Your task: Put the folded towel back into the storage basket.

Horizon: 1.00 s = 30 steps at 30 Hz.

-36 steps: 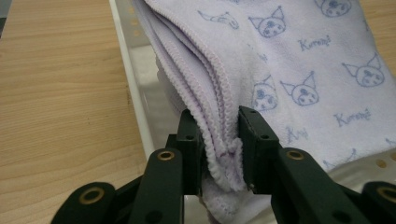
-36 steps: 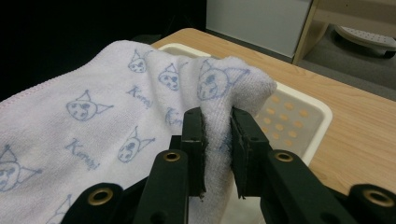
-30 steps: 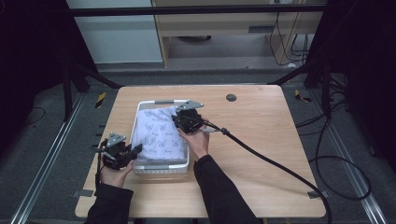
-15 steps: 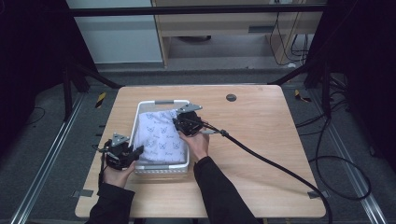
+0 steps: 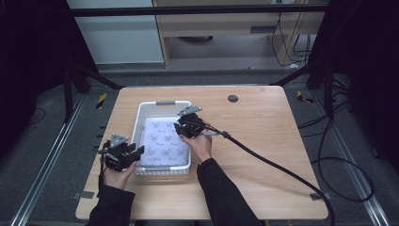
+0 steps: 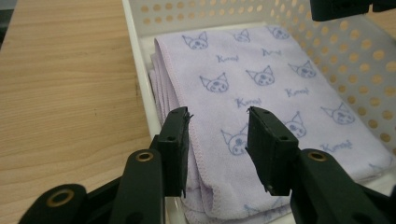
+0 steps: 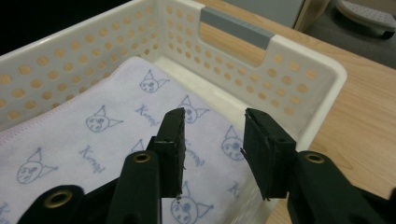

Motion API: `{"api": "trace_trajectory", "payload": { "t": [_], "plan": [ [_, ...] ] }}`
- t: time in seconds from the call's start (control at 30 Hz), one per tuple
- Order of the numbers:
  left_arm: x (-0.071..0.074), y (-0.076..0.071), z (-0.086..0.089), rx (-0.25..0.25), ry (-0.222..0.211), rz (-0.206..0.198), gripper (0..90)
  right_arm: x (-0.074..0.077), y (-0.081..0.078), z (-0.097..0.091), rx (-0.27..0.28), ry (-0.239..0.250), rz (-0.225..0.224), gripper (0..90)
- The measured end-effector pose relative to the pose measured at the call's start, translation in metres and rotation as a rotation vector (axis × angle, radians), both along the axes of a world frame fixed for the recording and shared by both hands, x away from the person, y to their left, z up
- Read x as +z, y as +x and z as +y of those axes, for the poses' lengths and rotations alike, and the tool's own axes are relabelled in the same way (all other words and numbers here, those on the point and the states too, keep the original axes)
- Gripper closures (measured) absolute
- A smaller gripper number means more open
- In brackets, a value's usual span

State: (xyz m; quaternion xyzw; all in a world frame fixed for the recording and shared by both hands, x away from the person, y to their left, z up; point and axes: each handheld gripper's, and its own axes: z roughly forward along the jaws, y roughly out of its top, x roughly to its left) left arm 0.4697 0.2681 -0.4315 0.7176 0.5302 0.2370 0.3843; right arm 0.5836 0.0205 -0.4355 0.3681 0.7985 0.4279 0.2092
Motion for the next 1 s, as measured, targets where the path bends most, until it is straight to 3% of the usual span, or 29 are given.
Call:
{"api": "trace_trajectory", "payload": {
  "t": [0.27,0.4,0.63,1.0],
  "plan": [
    [0.011,-0.006,0.008,-0.007,-0.038,-0.060,52.1,0.012,-0.009,-0.012,-0.005,0.026,-0.042,40.8],
    [0.015,-0.009,0.014,-0.018,-0.054,-0.091,48.2,0.020,-0.015,-0.022,0.011,0.030,-0.033,29.9],
    [0.015,-0.012,0.016,-0.033,-0.049,-0.099,41.8,0.030,-0.034,-0.049,0.016,0.044,-0.047,22.9],
    [0.013,-0.017,0.018,-0.055,-0.031,-0.119,33.6,0.030,-0.064,-0.101,-0.005,0.065,-0.056,18.3]
  ]
}}
